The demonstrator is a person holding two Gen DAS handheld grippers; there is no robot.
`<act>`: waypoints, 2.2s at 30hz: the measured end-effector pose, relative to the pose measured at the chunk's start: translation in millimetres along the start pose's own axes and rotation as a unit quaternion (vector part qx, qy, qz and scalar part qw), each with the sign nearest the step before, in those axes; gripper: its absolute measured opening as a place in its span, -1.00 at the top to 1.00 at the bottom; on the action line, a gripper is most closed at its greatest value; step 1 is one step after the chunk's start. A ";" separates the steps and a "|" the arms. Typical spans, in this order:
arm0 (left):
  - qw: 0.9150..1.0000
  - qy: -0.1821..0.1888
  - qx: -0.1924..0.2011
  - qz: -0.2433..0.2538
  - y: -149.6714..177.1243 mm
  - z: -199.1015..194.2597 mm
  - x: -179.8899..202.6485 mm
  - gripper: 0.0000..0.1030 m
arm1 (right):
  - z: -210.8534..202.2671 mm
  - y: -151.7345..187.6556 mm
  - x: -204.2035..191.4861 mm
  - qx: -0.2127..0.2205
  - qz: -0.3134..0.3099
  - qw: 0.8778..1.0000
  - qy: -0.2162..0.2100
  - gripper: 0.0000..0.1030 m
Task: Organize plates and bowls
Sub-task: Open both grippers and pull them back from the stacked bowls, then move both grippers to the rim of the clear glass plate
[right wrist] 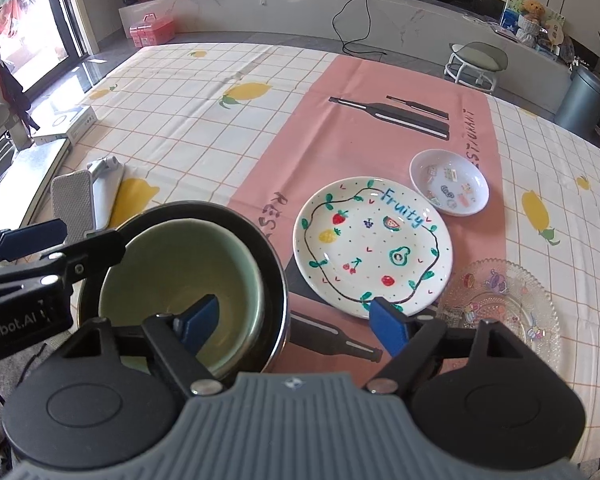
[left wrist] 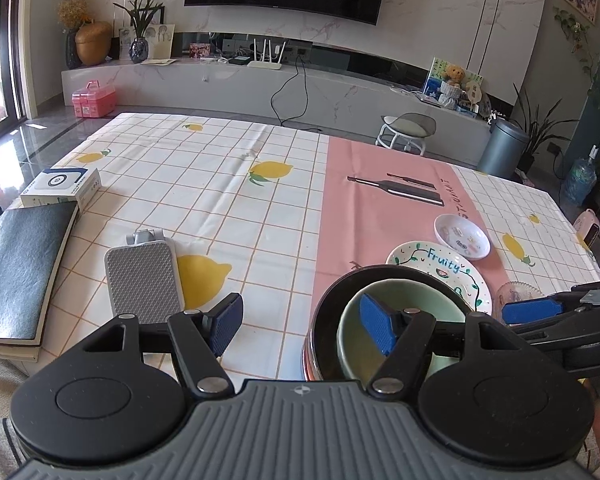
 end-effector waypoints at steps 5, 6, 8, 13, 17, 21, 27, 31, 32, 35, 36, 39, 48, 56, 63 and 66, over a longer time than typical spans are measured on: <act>1.000 0.002 0.004 -0.014 -1.4 -1.1 -3.1 -0.54 | -5.0 -1.3 6.3 0.006 0.004 1.000 -0.002 -0.58; 1.000 0.002 0.005 -0.018 -1.9 -1.0 -4.1 -0.54 | -5.4 -1.5 7.6 0.007 0.005 1.000 -0.001 -0.59; 1.000 0.002 0.006 -0.027 -2.7 -1.3 -6.9 -0.54 | -5.6 -1.9 12.0 0.007 0.009 1.000 -0.001 -0.59; 0.999 0.000 0.012 -0.041 -4.7 -2.9 -10.1 -0.54 | -5.1 -3.2 26.8 0.002 0.030 0.999 -0.013 -0.62; 0.999 -0.004 0.021 -0.039 -7.2 -7.6 -6.6 -0.54 | -4.9 -3.0 38.4 -0.009 0.061 0.997 -0.051 -0.62; 0.999 0.004 0.027 -0.036 -12.4 -12.5 2.5 -0.54 | -16.5 -4.8 45.3 -0.018 0.126 0.978 -0.167 -0.62; 0.999 -0.001 0.033 -0.020 -25.8 -20.2 21.9 -0.54 | -62.3 -19.2 70.2 0.037 0.165 0.955 -0.245 -0.70; 0.999 -0.008 0.039 0.011 -40.7 -28.1 39.0 -0.54 | -83.9 -23.1 134.8 0.127 0.184 0.969 -0.102 -0.82; 0.999 -0.012 0.041 0.015 -45.2 -29.5 42.8 -0.54 | -89.0 -21.2 148.1 0.149 0.188 0.967 -0.083 -0.87; 0.998 -0.016 0.041 0.034 -55.2 -31.9 55.6 -0.55 | -100.3 -9.5 192.7 0.184 0.226 0.955 -0.053 -0.90; 0.998 -0.016 0.039 0.040 -57.6 -31.4 59.8 -0.55 | -100.1 -6.1 202.5 0.180 0.234 0.954 -0.050 -0.90; 0.998 -0.019 0.024 0.060 -63.5 -28.2 78.5 -0.55 | -93.6 1.7 222.9 0.169 0.243 0.955 -0.029 -0.90; 0.984 0.049 -0.083 0.149 -44.5 -0.8 156.4 -0.53 | -39.6 33.7 252.3 0.060 0.265 0.962 -0.011 -0.29; 0.964 0.071 -0.207 0.148 -4.1 43.3 197.5 -0.41 | -7.3 57.8 257.7 -0.005 0.225 0.974 0.009 -0.22; 0.961 0.063 -0.232 0.135 17.7 63.1 208.6 -0.41 | 1.4 69.3 270.9 -0.024 0.255 0.967 0.004 -0.16; 0.958 0.065 -0.236 0.148 30.3 69.5 214.2 -0.41 | 1.5 71.9 279.2 0.007 0.297 0.955 -0.022 -0.39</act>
Point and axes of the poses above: each gripper's, at about its wrist camera, not at the fingertips, and z roughly the way its jaws point, x to its right, y to its underside, the point moved 8 cm from there along z, roughly the way its jaws point, and after that the axes turned 1 degree about -z, right-handed, at the moved point
